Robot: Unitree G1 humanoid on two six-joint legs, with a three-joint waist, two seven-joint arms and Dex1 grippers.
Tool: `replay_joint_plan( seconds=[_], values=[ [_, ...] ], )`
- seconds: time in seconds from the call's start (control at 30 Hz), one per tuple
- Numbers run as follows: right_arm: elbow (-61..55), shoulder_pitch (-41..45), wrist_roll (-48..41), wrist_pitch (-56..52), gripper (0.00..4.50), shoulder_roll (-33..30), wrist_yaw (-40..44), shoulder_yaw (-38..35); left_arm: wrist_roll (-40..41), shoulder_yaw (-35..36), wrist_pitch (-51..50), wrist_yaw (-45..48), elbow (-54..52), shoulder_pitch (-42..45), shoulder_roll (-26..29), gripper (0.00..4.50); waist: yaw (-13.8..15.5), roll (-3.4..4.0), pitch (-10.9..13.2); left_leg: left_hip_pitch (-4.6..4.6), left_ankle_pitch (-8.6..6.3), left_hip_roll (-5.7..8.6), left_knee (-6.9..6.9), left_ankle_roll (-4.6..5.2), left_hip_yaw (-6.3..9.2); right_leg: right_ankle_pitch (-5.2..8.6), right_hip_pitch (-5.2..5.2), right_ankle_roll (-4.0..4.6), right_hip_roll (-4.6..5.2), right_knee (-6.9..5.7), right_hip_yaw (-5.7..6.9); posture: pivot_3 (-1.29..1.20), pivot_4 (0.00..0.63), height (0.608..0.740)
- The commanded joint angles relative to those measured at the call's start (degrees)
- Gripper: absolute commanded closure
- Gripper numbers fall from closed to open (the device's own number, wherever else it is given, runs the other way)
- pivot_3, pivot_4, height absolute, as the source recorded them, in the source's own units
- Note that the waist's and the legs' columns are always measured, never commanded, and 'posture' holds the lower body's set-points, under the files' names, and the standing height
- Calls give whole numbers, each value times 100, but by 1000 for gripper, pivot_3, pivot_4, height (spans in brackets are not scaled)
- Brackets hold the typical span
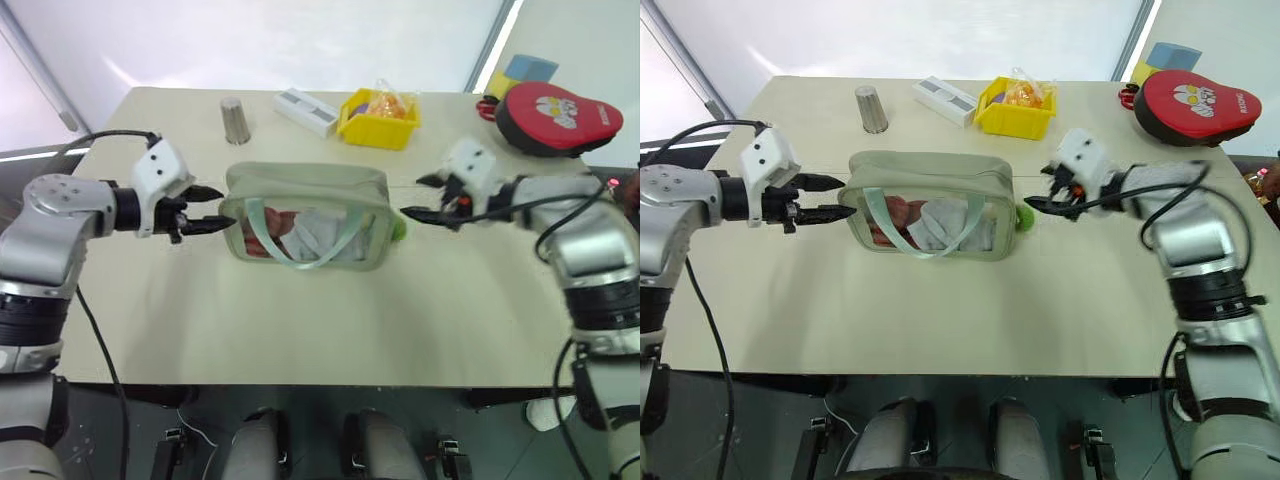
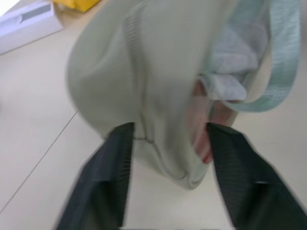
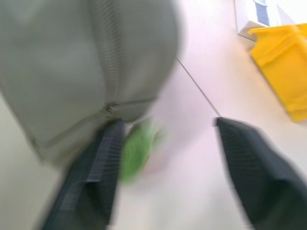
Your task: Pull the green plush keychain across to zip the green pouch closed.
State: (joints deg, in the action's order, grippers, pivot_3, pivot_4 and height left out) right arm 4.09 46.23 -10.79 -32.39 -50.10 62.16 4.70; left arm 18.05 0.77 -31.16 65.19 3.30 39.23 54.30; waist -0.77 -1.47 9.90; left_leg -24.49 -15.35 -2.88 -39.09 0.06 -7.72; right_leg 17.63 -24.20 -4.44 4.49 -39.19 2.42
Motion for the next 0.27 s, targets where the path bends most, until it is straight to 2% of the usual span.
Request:
replay_joint_plan(
  seconds=[0.03,0.13,0.27],
  values=[
    [-222,381,-398,-237,0,-443,745,-202,166,480,-229,-24,142,338,294,25,-15,0,0,1,0,-1,1,0,0,0,0,0,0,0,0,0,150,740],
    [-470,570,-801,-665,0,-609,1076,-299,301,620,-421,78,247,422,482,25,-45,1,0,3,0,-3,2,0,-1,0,-1,0,-1,0,-1,0,150,740],
    [-714,763,-1046,-1120,0,-351,784,-347,335,685,-421,-2,284,432,458,25,-31,1,0,3,0,-5,2,0,-1,0,-1,0,-1,-2,-1,0,150,740]
  ],
)
